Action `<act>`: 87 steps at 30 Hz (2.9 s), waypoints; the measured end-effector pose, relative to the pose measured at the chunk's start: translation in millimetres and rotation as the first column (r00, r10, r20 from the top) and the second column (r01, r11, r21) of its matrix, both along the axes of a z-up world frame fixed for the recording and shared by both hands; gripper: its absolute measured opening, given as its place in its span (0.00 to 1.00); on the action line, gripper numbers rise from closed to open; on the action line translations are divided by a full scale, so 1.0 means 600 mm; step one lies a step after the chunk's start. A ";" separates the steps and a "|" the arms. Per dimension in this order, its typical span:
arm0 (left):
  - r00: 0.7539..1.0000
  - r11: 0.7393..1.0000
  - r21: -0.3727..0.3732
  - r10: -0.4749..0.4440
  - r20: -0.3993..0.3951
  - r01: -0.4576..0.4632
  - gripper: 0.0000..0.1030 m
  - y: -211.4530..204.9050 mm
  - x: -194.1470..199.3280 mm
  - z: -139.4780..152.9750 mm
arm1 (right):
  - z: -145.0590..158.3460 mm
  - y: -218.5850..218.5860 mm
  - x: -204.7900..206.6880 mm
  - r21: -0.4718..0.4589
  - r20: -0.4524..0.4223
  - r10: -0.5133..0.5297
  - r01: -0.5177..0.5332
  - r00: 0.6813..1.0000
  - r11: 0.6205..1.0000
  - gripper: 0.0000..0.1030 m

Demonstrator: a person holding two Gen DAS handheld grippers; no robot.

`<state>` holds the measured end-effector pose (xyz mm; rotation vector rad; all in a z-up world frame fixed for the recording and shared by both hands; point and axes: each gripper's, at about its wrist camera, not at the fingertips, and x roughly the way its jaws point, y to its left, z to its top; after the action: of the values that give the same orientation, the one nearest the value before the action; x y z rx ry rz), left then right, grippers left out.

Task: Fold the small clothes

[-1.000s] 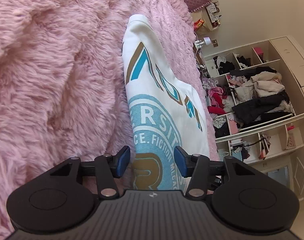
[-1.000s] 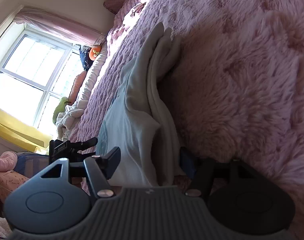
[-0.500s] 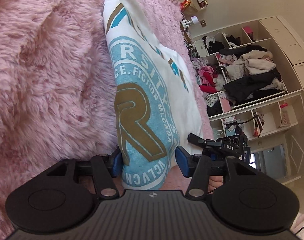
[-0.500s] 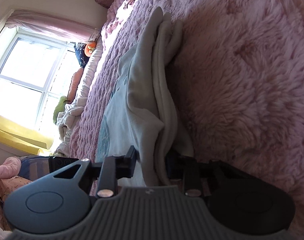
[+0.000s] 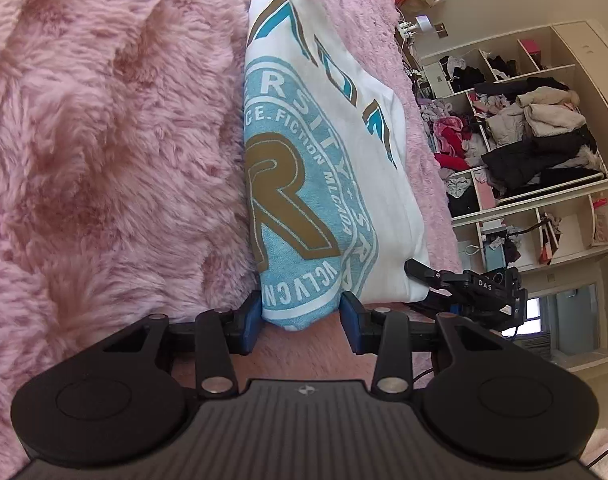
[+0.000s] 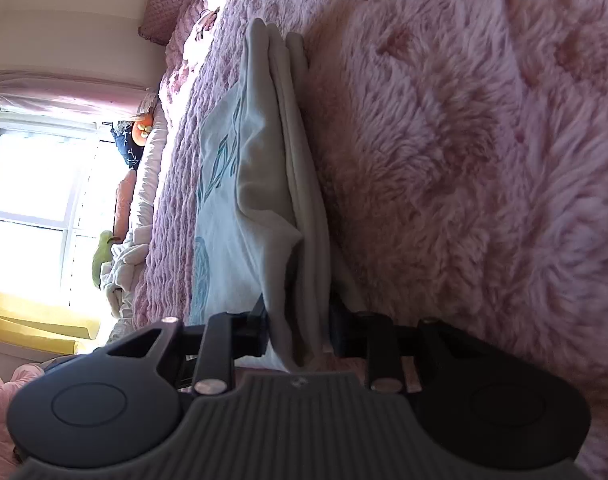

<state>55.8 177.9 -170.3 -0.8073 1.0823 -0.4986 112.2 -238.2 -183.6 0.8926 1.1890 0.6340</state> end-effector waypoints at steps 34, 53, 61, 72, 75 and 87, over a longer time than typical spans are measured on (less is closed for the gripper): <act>0.924 0.979 0.162 0.052 0.378 -0.122 0.50 -0.079 -0.043 0.134 | 0.150 0.147 -0.027 -0.422 0.623 0.223 0.082 0.750 0.903 0.32; 0.949 0.835 0.498 0.086 0.302 -0.234 0.66 -0.140 -0.021 0.161 | 0.160 0.200 0.030 -0.501 0.560 0.164 0.175 0.812 0.847 0.45; 0.916 0.711 0.618 0.092 0.390 -0.334 0.87 -0.205 -0.107 0.266 | 0.289 0.207 -0.144 -0.567 0.628 0.168 0.299 0.760 0.767 0.70; 0.944 0.657 0.682 0.163 0.286 -0.320 0.86 -0.234 -0.195 0.273 | 0.288 0.212 -0.311 -0.641 0.562 0.181 0.286 0.807 0.712 0.79; 0.948 0.664 0.679 0.175 0.266 -0.313 0.87 -0.236 -0.214 0.270 | 0.282 0.219 -0.329 -0.643 0.544 0.183 0.266 0.819 0.718 0.79; 0.946 0.640 0.697 0.209 0.246 -0.323 0.87 -0.229 -0.230 0.268 | 0.288 0.245 -0.342 -0.654 0.534 0.222 0.233 0.816 0.719 0.79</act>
<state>-82.1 40.2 -9.8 -0.1897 0.8915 0.1563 -93.2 -91.0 -11.0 0.0139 0.7437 0.3462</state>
